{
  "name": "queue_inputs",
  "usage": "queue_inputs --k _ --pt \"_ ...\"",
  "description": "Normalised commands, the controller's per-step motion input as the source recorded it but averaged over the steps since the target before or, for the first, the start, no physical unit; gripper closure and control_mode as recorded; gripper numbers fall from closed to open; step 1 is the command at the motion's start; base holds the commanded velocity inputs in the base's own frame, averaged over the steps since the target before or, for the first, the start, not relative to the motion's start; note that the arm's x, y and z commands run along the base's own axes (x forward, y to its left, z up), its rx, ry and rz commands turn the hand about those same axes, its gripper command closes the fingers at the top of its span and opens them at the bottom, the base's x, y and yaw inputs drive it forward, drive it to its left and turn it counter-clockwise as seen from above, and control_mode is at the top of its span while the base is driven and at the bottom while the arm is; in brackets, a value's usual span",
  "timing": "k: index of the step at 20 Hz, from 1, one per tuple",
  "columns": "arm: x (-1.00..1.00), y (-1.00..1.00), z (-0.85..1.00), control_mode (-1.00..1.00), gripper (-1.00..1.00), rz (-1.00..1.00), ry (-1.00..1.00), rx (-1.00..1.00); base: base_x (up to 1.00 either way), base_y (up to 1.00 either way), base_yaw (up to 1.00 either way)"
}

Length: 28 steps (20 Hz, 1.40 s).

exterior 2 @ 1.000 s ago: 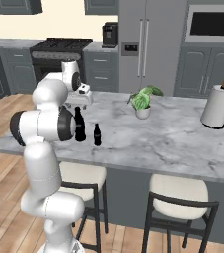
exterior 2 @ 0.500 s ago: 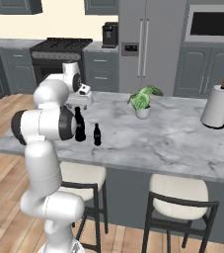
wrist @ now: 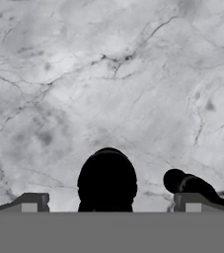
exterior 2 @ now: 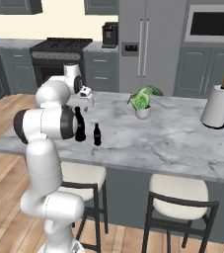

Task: Place the large bottle from the dining counter next to the other large bottle outside the sink, and place the small bottle from the dining counter next to the other small bottle inside the sink.

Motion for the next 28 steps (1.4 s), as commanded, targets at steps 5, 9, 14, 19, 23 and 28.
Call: queue_inputs --k 5,9,14,19,23,28 --pt "0.00 0.01 -0.09 -1.00 -1.00 0.00 0.03 0.00 0.00 0.00 0.00" --pt "0.00 0.02 -0.12 -1.00 1.00 0.00 0.04 0.00 0.00 0.00 0.00" --pt "0.00 0.01 -0.05 -1.00 1.00 0.00 0.01 0.00 0.00 0.00 0.00" --pt "0.00 0.00 0.00 -1.00 1.00 0.00 0.00 0.00 0.00 0.00 0.00" --pt "0.00 0.05 0.05 -1.00 1.00 0.00 0.02 0.00 0.00 0.00 0.00" --pt "-0.11 0.23 0.45 -1.00 1.00 0.00 -0.03 -0.02 0.00 0.00 0.00"
